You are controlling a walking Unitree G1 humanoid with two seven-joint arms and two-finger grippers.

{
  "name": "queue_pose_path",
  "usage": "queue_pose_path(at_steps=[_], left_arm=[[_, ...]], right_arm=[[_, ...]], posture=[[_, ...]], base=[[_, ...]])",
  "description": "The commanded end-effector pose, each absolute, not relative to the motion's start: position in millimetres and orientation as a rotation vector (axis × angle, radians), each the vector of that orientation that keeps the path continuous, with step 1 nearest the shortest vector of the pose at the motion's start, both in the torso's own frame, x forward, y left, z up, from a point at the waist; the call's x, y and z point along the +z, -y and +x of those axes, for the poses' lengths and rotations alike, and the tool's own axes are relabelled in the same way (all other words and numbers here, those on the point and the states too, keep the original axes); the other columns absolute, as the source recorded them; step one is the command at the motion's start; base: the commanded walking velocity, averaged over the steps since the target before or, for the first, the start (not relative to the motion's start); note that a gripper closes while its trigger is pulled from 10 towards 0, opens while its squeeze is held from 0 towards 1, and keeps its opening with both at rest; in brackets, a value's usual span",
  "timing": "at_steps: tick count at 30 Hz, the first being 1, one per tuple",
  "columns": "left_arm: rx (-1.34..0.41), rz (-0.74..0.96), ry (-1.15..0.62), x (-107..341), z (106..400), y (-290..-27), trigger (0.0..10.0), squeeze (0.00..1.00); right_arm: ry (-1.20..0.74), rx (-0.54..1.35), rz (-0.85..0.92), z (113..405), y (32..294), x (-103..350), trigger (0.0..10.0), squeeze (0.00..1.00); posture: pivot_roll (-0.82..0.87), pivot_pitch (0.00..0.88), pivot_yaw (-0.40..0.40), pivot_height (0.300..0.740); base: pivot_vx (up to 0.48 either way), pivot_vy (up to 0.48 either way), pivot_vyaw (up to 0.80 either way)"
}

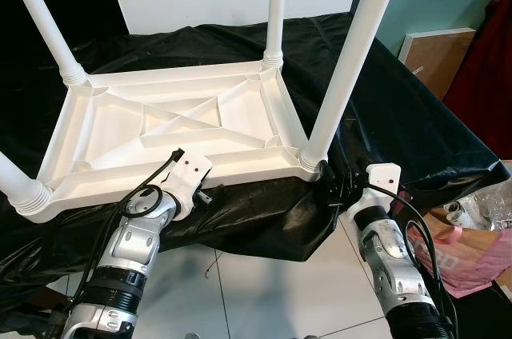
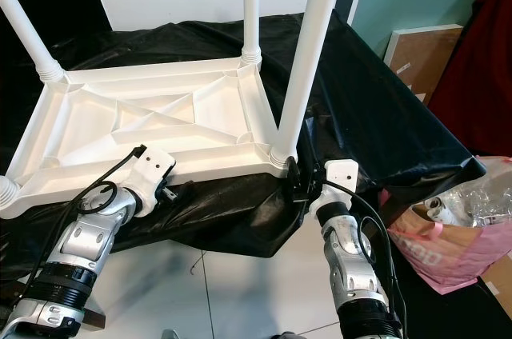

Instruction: Building children table

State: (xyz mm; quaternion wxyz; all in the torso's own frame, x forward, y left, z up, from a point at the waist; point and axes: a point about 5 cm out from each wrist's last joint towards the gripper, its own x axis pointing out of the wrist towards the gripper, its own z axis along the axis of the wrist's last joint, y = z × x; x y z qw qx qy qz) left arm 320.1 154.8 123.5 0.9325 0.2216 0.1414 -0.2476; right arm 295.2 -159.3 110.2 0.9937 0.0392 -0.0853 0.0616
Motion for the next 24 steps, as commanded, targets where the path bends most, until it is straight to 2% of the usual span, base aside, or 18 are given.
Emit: queue_pose_path(at_steps=[1,2,3,4,6,7,9,10,14,15,16,24], left_arm=[[-0.456,0.43,-0.363,108,315,-160,1.5,0.0],[-0.464,0.429,-0.363,108,316,-158,1.1,0.0],[-0.464,0.429,-0.363,108,316,-158,1.1,0.0],[-0.476,0.422,-0.359,110,317,-154,1.6,0.0],[-0.491,0.417,-0.35,112,319,-147,1.5,0.0],[-0.504,0.416,-0.342,113,320,-140,1.8,0.0],[-0.512,0.416,-0.336,114,321,-135,1.8,0.0],[-0.523,0.414,-0.33,114,321,-129,2.4,0.0],[-0.532,0.412,-0.325,114,322,-124,2.4,0.0],[-0.545,0.408,-0.314,115,322,-117,3.5,0.0],[-0.558,0.412,-0.302,115,321,-110,9.7,0.0],[-0.571,0.374,-0.255,118,321,-89,10.0,0.0]], right_arm=[[0.154,0.108,0.083,293,163,108,10.0,0.0],[0.155,0.104,0.083,293,163,108,10.0,0.0],[0.155,0.104,0.083,293,163,108,10.0,0.0],[0.155,0.1,0.085,293,163,109,10.0,0.0],[0.157,0.094,0.087,294,162,110,10.0,0.0],[0.159,0.089,0.09,295,162,112,10.0,0.0],[0.159,0.085,0.092,296,162,112,10.0,0.0],[0.161,0.081,0.094,296,162,113,10.0,0.0],[0.163,0.078,0.095,297,162,114,10.0,0.0],[0.164,0.076,0.095,298,161,114,10.0,0.0],[0.165,0.075,0.095,299,161,115,10.0,0.0],[0.163,0.078,0.098,301,157,116,10.0,0.0]], posture=[[-0.02,0.089,-0.008,0.74],[-0.02,0.093,-0.009,0.74],[-0.02,0.093,-0.009,0.74],[-0.02,0.097,-0.005,0.74],[-0.02,0.098,-0.004,0.74],[-0.02,0.099,-0.003,0.74],[-0.02,0.099,-0.003,0.74],[-0.02,0.101,-0.001,0.74],[-0.02,0.101,-0.001,0.74],[-0.02,0.102,0.001,0.74],[-0.02,0.102,0.001,0.74],[-0.02,0.101,0.002,0.74]], base=[[0.0,0.0,0.0],[0.0,0.0,0.0],[0.0,0.0,0.0],[0.0,0.0,0.0],[0.0,0.0,0.0],[0.0,0.0,0.0],[0.0,0.0,0.0],[0.0,0.0,0.0],[0.0,0.0,0.0],[0.0,0.0,0.0],[0.0,0.0,0.0],[0.0,0.0,0.0]])
